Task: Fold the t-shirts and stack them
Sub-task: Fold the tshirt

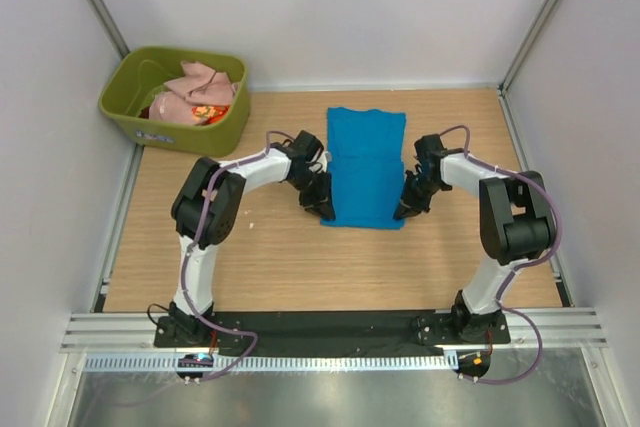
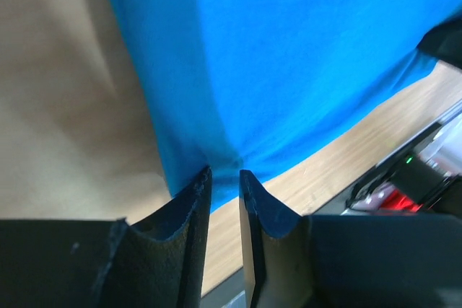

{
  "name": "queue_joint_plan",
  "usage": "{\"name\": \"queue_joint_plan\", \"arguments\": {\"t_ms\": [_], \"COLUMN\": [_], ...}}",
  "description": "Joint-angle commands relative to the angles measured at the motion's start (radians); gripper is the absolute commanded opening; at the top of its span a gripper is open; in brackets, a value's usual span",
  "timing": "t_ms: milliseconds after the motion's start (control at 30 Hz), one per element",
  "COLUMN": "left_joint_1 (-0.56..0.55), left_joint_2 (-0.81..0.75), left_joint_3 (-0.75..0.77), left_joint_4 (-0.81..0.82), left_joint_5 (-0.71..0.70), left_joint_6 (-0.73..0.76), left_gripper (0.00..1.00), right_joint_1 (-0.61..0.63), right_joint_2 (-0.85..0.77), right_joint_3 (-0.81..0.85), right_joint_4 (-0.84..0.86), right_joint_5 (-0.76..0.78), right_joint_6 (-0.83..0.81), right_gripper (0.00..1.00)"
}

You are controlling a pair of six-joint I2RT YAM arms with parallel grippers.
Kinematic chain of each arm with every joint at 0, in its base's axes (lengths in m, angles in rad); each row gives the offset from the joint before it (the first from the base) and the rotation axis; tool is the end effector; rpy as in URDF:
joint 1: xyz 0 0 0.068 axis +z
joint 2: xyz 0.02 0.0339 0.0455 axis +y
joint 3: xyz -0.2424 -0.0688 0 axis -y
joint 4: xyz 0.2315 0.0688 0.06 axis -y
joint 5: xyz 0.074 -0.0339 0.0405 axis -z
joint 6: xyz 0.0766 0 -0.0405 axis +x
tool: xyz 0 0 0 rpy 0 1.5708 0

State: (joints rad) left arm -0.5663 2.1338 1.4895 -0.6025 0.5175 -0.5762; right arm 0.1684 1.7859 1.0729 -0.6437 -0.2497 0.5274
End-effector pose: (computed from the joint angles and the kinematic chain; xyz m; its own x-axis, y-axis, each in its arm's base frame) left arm 0.3301 -0.2548 0.0942 -0.9973 0.0729 -0.0114 0.0666 0.8212 -0.5667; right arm 0.3099 0.0719 0.0994 -0.9402 0.3348 -0.0621 0.2998 0.9003 0.3156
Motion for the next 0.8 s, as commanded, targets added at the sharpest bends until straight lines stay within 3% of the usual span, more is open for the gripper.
{"name": "queue_joint_plan", "arguments": {"t_ms": [0, 200, 333, 433, 567, 767], "left_joint_1": [-0.038, -0.044, -0.043, -0.034, 0.015, 0.077], "left_joint_2": [-0.053, -0.259, -0.307, -0.25, -0.149, 0.032], "left_joint_3": [-0.147, -0.239, -0.145, -0.018, 0.124, 0.212], "left_joint_4": [-0.099, -0.108, -0.121, -0.114, -0.085, 0.157], "left_joint_5": [-0.117, -0.123, -0.136, -0.105, 0.031, 0.188], "left_joint_6": [0.036, 0.055, 0.072, 0.078, 0.033, -0.092], "left_gripper": [0.25, 0.31, 0.39, 0.4, 0.39, 0.31], "right_joint_1": [0.037, 0.002, -0.062, -0.067, -0.063, 0.003], "right_joint_2": [-0.063, -0.18, -0.157, -0.079, 0.015, 0.159], "right_joint_3": [-0.071, -0.097, 0.017, 0.094, 0.128, 0.234], "right_joint_4": [-0.022, -0.089, -0.088, -0.028, 0.131, 0.271], "right_joint_5": [-0.052, -0.077, -0.129, -0.221, -0.371, -0.459], "right_joint_6": [-0.012, -0.047, -0.072, -0.044, 0.065, 0.143], "right_gripper": [0.15, 0.2, 0.29, 0.38, 0.4, 0.28]}}
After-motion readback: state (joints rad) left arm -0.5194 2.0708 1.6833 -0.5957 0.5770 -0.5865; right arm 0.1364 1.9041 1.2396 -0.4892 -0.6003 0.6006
